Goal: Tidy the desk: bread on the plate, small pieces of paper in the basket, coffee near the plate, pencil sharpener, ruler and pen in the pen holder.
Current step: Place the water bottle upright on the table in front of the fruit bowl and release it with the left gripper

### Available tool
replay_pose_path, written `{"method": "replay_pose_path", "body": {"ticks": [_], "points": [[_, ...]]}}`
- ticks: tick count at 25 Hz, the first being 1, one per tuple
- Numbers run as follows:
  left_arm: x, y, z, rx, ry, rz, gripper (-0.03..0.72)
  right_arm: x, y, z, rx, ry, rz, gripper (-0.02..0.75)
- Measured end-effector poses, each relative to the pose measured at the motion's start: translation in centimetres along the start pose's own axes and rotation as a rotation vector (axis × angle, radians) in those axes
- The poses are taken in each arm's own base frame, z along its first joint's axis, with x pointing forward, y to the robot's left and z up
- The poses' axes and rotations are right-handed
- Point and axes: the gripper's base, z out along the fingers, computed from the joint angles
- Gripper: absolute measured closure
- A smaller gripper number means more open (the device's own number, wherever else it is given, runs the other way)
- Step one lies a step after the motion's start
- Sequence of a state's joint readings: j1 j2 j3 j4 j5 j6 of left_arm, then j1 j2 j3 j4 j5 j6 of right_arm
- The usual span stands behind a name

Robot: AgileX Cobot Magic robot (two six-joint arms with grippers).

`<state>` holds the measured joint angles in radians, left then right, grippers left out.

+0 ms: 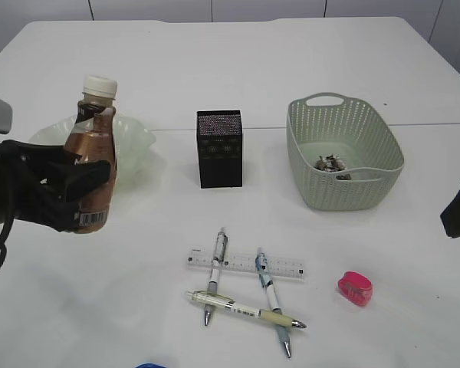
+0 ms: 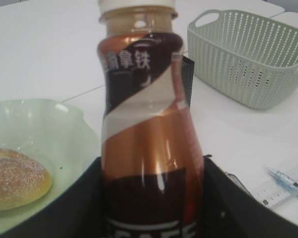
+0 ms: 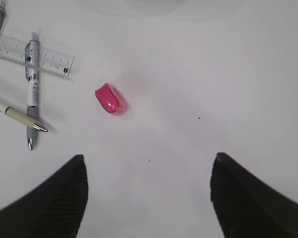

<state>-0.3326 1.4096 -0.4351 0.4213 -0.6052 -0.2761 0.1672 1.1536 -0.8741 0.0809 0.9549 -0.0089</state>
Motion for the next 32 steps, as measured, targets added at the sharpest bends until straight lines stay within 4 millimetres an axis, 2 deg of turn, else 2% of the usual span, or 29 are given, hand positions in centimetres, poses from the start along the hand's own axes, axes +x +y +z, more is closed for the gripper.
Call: {"method": "replay_pose_path", "body": {"ticks": [12,19,25,32], "points": [[1.2,1.8,2.1,0.056,-0.227,-0.064,0.314,0.0,0.0,0.0,0.0,0.0,0.0,0.176],[3.5,2.2,3.3,0.058,-0.161,-0.103,0.314,0.0,0.0,0.0,0.004,0.003,-0.003,0.176],[3.5,2.2,3.3,0.057,-0.166,-0.087,0.314,0.0,-0.1,0.0,0.008,-0.005,-0.006,0.177],[4.4,2.3,3.7,0.039,-0.139,-0.016,0.314,-0.1,-0.1,0.0,0.012,-0.007,-0.008,0.178]]}}
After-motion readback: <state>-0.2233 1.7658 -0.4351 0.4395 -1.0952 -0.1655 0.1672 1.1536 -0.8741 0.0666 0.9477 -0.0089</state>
